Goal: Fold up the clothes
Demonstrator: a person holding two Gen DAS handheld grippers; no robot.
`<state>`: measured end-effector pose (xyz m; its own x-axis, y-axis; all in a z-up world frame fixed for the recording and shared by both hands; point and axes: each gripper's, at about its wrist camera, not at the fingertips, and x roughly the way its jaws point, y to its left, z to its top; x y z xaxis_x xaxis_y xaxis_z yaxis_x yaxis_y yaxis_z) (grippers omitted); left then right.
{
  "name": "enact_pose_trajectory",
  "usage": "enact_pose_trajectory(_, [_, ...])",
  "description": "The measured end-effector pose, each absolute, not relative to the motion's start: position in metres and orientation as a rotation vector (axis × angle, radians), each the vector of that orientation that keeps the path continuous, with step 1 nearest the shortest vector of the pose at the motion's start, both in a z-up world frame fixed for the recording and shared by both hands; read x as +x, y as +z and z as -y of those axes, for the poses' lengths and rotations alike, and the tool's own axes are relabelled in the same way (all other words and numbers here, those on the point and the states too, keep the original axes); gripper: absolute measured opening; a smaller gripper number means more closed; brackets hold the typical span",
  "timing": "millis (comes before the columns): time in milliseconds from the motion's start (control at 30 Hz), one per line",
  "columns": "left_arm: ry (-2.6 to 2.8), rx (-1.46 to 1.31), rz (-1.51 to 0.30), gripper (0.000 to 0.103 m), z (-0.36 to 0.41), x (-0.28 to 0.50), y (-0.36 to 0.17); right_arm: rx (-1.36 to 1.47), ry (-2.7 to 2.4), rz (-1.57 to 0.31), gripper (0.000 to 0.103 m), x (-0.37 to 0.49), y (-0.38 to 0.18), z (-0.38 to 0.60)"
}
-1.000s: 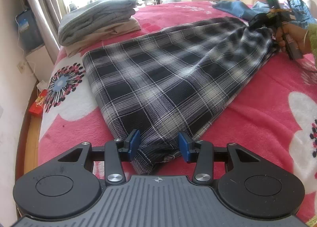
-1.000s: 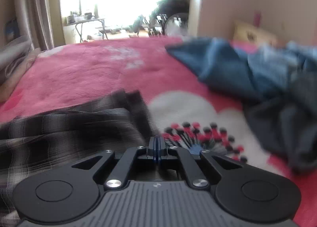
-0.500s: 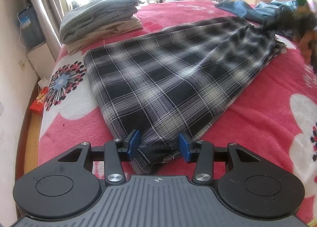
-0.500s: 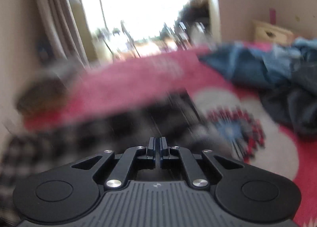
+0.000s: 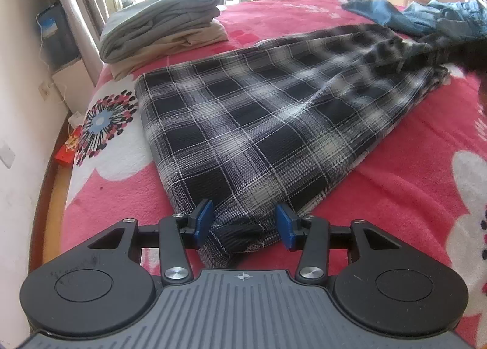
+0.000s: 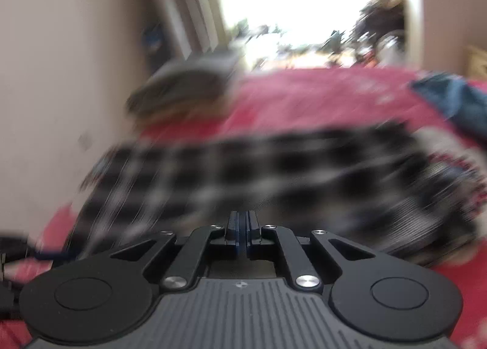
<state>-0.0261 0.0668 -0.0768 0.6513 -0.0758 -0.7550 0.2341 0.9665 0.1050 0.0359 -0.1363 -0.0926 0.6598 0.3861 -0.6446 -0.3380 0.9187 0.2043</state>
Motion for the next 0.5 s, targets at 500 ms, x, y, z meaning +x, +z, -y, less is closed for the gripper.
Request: enact_pose_trajectory(500, [-0.185,0.200,-0.834,0.047,-0.067,-0.028,-0.078,0.033,0.454,-0.751,0.008,0.032,-0.108,0.118])
